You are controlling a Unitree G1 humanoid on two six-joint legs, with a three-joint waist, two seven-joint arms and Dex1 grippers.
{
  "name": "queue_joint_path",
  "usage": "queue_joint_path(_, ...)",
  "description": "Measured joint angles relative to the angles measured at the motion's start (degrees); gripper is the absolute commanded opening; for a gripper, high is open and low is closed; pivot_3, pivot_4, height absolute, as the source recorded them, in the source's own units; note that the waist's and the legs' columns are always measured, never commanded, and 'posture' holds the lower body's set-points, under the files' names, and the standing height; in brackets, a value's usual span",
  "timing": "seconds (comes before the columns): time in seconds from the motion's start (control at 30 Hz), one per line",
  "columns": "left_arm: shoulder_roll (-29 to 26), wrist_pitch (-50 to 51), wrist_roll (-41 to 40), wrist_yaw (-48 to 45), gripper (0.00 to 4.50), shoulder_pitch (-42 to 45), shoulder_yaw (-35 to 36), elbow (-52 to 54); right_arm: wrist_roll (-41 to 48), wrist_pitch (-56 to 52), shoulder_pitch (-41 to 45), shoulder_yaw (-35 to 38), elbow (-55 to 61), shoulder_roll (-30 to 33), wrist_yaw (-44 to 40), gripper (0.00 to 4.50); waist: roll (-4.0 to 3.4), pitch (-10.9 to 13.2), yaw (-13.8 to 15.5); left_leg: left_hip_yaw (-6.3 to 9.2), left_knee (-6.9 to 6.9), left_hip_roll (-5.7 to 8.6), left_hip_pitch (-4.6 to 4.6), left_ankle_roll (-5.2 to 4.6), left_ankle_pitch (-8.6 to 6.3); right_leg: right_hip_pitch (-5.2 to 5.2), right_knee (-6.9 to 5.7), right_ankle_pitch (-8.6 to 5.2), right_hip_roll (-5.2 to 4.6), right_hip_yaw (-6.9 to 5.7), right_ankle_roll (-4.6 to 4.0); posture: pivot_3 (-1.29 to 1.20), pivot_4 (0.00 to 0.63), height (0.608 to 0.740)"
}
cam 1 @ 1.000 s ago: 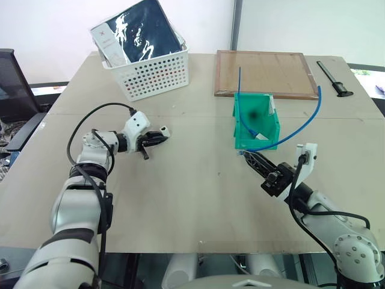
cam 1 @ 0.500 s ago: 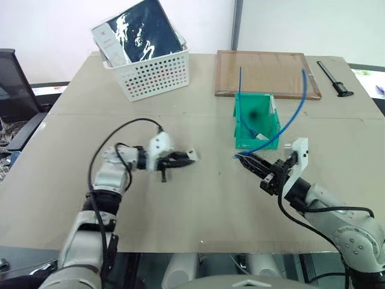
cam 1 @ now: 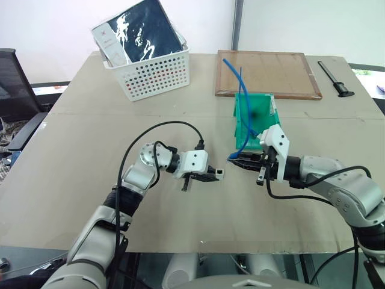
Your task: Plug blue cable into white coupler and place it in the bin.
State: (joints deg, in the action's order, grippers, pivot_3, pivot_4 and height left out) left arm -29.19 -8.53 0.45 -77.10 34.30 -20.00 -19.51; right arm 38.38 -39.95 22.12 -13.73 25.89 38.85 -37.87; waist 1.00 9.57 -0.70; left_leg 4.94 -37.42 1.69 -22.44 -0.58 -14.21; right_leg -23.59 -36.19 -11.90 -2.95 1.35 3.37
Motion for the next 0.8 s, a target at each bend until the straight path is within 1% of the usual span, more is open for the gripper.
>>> queue_joint_path(0.17, 0.12, -2.90, 0.20, 0.04, 0.26, 1.27, -0.77, -2.33, -4.42, 0.12, 3.16, -3.03, -4.13, 0.28, -5.50, 0.00, 0.01, -0.01, 0.00, 0.02, -0.01, 0.01, 0.02, 0.00, 0.00, 0.02, -0.02, 0.00, -0.02, -0.02, 0.00, 0.00, 0.150, 0.738)
queue_joint_path(0.3, 0.18, -4.21, 0.26, 0.11, 0.26, 1.33, -0.86, -2.84, -7.55, 0.16, 4.87, -4.88, -6.28, -1.13, -8.12, 0.00, 0.01, -0.01, 0.02, 0.03, -0.02, 0.01, 0.02, 0.00, 0.00, 0.02, -0.03, 0.00, -0.02, -0.02, 0.00, 0.00, 0.150, 0.738)
queue_joint_path(0.5, 0.34, -5.27, 0.45, 0.16, 0.26, 1.36, -0.90, -3.25, -10.05, -0.43, 6.65, -6.88, -6.98, -3.52, -10.11, 0.00, 0.00, -0.01, 0.08, 0.05, -0.03, 0.02, 0.02, 0.00, 0.00, 0.02, -0.03, 0.00, -0.04, -0.04, 0.01, 0.00, 0.150, 0.738)
queue_joint_path(0.8, 0.85, -6.99, 0.66, 0.25, 0.26, 1.45, -0.86, -4.46, -14.54, -0.61, 7.85, -9.15, -7.85, -3.69, -12.19, 0.00, -0.01, -0.10, 0.14, 0.07, -0.04, 0.04, 0.05, 0.00, 0.01, 0.07, -0.04, 0.00, -0.05, -0.06, 0.01, 0.00, 0.150, 0.738)
